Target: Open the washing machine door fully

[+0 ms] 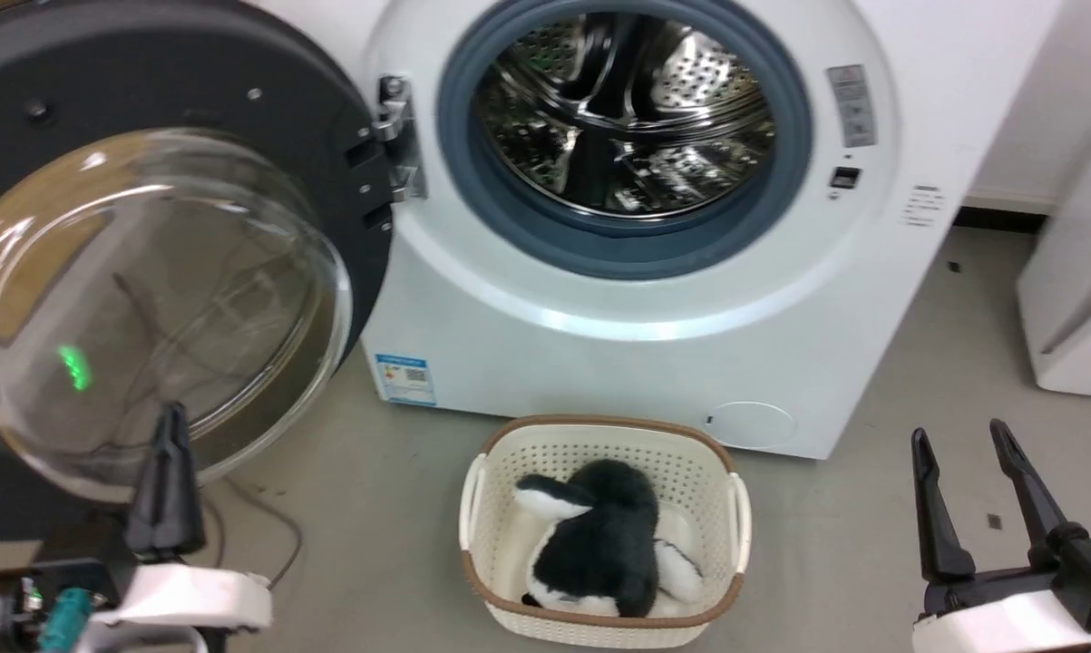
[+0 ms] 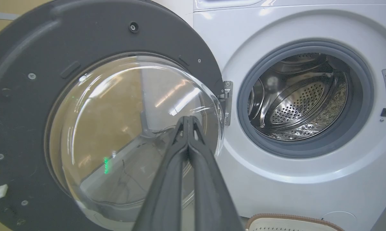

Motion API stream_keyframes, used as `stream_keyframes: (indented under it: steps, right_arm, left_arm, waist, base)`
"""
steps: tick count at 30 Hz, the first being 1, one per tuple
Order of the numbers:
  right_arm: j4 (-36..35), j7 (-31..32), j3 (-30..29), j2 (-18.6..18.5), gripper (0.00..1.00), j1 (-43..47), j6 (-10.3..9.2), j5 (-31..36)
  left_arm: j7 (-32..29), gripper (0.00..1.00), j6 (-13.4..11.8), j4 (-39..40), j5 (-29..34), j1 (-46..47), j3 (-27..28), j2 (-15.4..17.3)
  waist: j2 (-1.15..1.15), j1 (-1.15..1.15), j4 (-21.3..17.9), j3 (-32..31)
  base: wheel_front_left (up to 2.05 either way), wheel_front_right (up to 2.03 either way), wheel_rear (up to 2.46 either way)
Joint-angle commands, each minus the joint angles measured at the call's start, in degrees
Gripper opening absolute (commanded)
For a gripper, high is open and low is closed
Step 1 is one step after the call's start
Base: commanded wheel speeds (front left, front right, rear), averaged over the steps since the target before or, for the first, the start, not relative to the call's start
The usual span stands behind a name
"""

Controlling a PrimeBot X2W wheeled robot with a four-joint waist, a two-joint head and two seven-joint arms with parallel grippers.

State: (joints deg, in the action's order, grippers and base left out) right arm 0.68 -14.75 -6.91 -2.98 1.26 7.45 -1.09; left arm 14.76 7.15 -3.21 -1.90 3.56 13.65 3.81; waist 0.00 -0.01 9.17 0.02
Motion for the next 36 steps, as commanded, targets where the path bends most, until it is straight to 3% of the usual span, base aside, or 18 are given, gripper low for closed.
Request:
stream_keyframes:
  steps: [1, 2, 3, 16, 28, 29, 36]
  right_arm:
    - [-0.47, -0.25, 0.06, 0.1, 1.0, 1.11, 0.03, -0.23]
    - [-0.54, -0.25, 0.06, 0.1, 1.0, 1.2, 0.03, -0.25]
    - [-0.6, -0.25, 0.06, 0.1, 1.0, 1.28, 0.03, -0.27]
    - [-0.77, -0.25, 0.83, 0.1, 1.0, 2.33, 0.03, -0.26]
    - [-0.5, -0.25, 1.3, 0.1, 1.0, 2.83, 0.03, -0.76]
    - [-0.48, 0.03, 1.29, 0.0, 0.0, 1.95, 0.0, -0.48]
    - [-0.5, 0.48, 1.46, 0.0, 0.0, 1.81, 0.0, -0.44]
  left_arm:
    - [0.24, 0.25, -0.15, 0.27, -0.66, -1.56, -0.92, -0.51]
    - [0.24, 0.7, -0.2, 0.4, -0.88, -1.89, -1.39, -0.58]
    - [0.24, 1.0, -0.21, 0.48, -0.96, -2.16, -1.85, -0.63]
    - [0.24, 1.0, -1.18, 0.06, -2.37, -5.41, -6.02, -0.9]
    - [0.24, 1.0, -1.41, -1.23, -3.42, -6.56, -7.43, -0.92]
    - [-0.05, 0.0, -1.16, -1.19, -3.34, -5.94, -7.43, -0.97]
    - [-0.53, 0.0, -1.33, -1.02, -3.17, -5.87, -7.6, -0.97]
  waist:
    - [0.0, 0.01, -1.62, -0.41]
    - [0.0, 0.01, -2.15, -0.5]
    - [0.0, 0.01, -2.68, -0.57]
    - [0.0, 0.01, -8.85, -1.26]
    - [0.0, 0.01, -10.27, -1.58]
    - [0.0, 0.01, -10.28, -1.62]
    - [0.0, 0.01, -10.26, -1.57]
  base:
    - [0.0, 0.0, 0.0]
    - [0.0, 0.0, 0.0]
    - [0.0, 0.0, 0.0]
    - [0.0, 0.0, 0.0]
    - [0.0, 0.0, 0.0]
    - [0.0, 0.0, 0.0]
    - [0.0, 0.0, 0.0]
